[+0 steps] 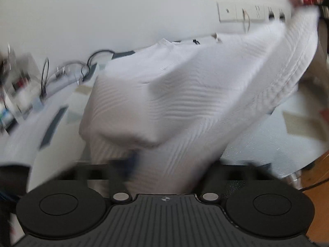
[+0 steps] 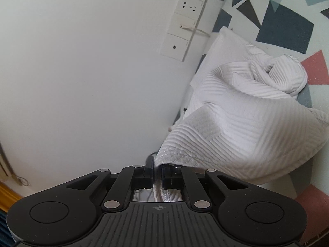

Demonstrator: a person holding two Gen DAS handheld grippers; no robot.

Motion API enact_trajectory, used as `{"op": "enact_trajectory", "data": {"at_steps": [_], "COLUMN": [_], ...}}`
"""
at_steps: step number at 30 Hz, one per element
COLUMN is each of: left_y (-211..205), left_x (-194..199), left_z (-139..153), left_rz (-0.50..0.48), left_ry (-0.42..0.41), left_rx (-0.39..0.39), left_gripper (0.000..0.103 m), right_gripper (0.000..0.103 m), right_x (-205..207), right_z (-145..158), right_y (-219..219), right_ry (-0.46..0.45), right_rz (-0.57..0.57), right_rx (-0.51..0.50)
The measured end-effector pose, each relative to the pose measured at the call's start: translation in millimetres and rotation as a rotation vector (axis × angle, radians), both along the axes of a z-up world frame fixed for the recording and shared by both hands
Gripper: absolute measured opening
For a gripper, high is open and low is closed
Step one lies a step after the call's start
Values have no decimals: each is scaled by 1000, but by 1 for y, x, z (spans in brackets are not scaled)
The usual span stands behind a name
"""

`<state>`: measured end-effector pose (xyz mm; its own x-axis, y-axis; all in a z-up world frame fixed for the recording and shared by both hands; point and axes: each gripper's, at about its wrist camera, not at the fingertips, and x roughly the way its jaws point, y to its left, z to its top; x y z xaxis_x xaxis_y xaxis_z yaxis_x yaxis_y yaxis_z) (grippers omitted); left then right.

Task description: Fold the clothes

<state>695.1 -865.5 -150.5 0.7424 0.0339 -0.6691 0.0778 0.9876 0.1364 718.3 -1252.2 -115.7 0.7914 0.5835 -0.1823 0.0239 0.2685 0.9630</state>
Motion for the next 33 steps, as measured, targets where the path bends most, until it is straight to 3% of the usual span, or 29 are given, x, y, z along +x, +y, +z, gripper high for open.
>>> {"op": "enact_trajectory", "data": {"at_steps": [1,4,7,9,15,19,22,23,24,25,29,31,33], "left_y": [8,28,43,52,66,78,79,78,77,76,73,75,81], "left_x": [-1,-16,-33,-41,-55,-51,-49,-48,-47,-47,-41,-38,-35], "left_z": [4,23,53,74,128,151,163,165,168,170,155,146,137], "left_rz": [-6,18,32,6,-52,-42,-65,-81,-97,-113,-137,-111,-68], "left_ry": [17,-34,-111,-169,-302,-330,-346,-349,-351,-354,-316,-299,-287], "left_rx": [-60,-144,-189,-232,-274,-310,-295,-283,-271,-259,-256,-264,-274], "left_gripper": [8,7,7,7,7,6,6,6,6,6,7,6,6], "right_gripper": [8,11,13,25,34,37,42,40,20,6,6,16,49], "right_x": [-2,-6,-9,-14,-33,-32,-33,-35,-38,-44,-60,-66,-76], "right_z": [-5,-23,-41,-54,-88,-128,-149,-153,-153,-145,-84,-63,-66], "right_y": [-2,-1,1,1,15,27,30,30,29,24,-7,-23,-39], "right_ry": [11,79,141,175,232,280,294,295,298,287,69,7,67], "right_rz": [5,-10,-47,-78,-140,-182,-231,-251,-280,-322,-419,-436,-487], "right_rx": [2,27,81,130,222,332,374,382,379,352,163,92,132]}}
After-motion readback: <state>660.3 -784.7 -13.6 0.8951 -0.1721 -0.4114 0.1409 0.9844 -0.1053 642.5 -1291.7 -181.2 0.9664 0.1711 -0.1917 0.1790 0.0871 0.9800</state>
